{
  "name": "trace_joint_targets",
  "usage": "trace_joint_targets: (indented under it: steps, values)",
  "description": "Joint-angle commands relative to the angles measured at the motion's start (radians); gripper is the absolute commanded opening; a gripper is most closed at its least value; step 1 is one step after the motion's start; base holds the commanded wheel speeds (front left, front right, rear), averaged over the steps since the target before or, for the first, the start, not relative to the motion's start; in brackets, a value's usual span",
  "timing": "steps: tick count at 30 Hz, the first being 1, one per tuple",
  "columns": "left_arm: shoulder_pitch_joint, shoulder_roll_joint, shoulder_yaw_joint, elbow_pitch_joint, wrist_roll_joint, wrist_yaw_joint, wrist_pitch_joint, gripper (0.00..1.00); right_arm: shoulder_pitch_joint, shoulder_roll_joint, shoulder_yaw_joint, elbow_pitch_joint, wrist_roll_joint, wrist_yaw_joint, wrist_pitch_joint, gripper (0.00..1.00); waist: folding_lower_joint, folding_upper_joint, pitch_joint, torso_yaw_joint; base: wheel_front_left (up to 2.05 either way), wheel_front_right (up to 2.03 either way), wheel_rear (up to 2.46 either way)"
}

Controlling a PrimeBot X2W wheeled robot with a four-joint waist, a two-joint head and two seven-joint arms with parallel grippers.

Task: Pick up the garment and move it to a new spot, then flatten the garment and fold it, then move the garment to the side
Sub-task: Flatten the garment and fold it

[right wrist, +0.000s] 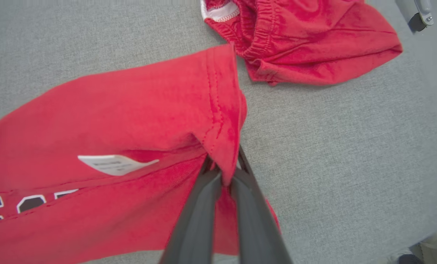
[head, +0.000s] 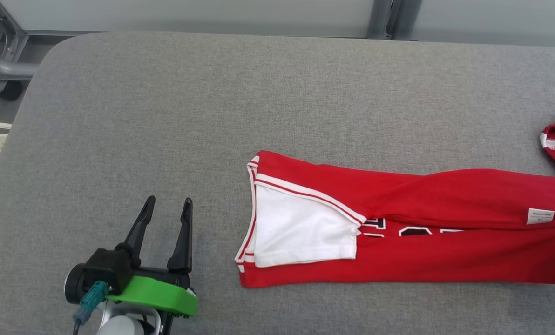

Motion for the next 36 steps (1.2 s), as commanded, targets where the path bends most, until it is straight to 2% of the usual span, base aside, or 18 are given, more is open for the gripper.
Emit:
trace_joint_targets:
  steps: [1, 8, 13, 16, 20, 21, 26, 31, 36]
  values:
    - [-0.011, 0.003, 0.005, -0.002, 0.014, -0.003, -0.002, 1.00, 0.007, -0.005, -0.013, -0.021, -0.013, -0.002, 0.008, 0.00, 0.0000, 0.0000, -0.004, 0.000, 0.00, 0.00, 0.00]
    - [-0.022, 0.001, 0.006, -0.010, 0.024, -0.003, -0.002, 1.00, -0.007, -0.005, -0.061, -0.098, -0.093, -0.002, 0.035, 0.00, 0.0000, 0.0000, -0.020, 0.009, 0.00, 0.00, 0.00]
    - [-0.009, -0.001, 0.004, -0.014, 0.026, -0.003, -0.002, 1.00, -0.007, -0.005, -0.001, -0.115, -0.093, -0.002, 0.052, 0.00, 0.0000, 0.0000, -0.033, 0.018, 0.00, 0.00, 0.00]
    - [0.001, -0.002, 0.005, -0.013, 0.027, -0.003, -0.002, 1.00, 0.012, -0.008, 0.076, -0.126, -0.073, -0.001, 0.066, 0.00, 0.0000, 0.0000, -0.044, 0.025, 0.00, 0.00, 0.00]
    - [0.015, 0.009, -0.001, -0.009, 0.026, -0.003, -0.002, 1.00, 0.009, -0.024, 0.232, -0.123, -0.044, -0.001, 0.079, 0.00, 0.0000, 0.0000, -0.059, 0.029, 0.00, 0.00, 0.00]
    - [0.016, 0.014, -0.001, -0.009, 0.023, -0.003, -0.002, 1.00, -0.015, -0.026, 0.308, -0.103, -0.019, -0.001, 0.082, 0.00, 0.0000, 0.0000, -0.064, 0.030, 0.00, 0.00, 0.00]
    - [0.009, 0.013, -0.013, -0.007, 0.020, -0.003, -0.002, 1.00, -0.082, -0.027, 0.475, -0.007, 0.029, -0.001, 0.076, 0.00, 0.0000, 0.0000, -0.067, 0.051, 0.00, 0.00, 0.00]
    - [0.001, 0.009, -0.036, 0.000, 0.009, -0.003, -0.002, 1.00, -0.154, -0.019, 0.609, 0.116, 0.078, -0.001, 0.077, 0.00, 0.0000, 0.0000, -0.062, 0.079, 0.00, 0.00, 0.00]
    - [-0.002, 0.007, -0.050, 0.005, 0.004, -0.003, -0.002, 1.00, -0.214, -0.012, 0.681, 0.208, 0.111, -0.001, 0.069, 0.00, 0.0000, 0.0000, -0.057, 0.102, 0.00, 0.00, 0.00]
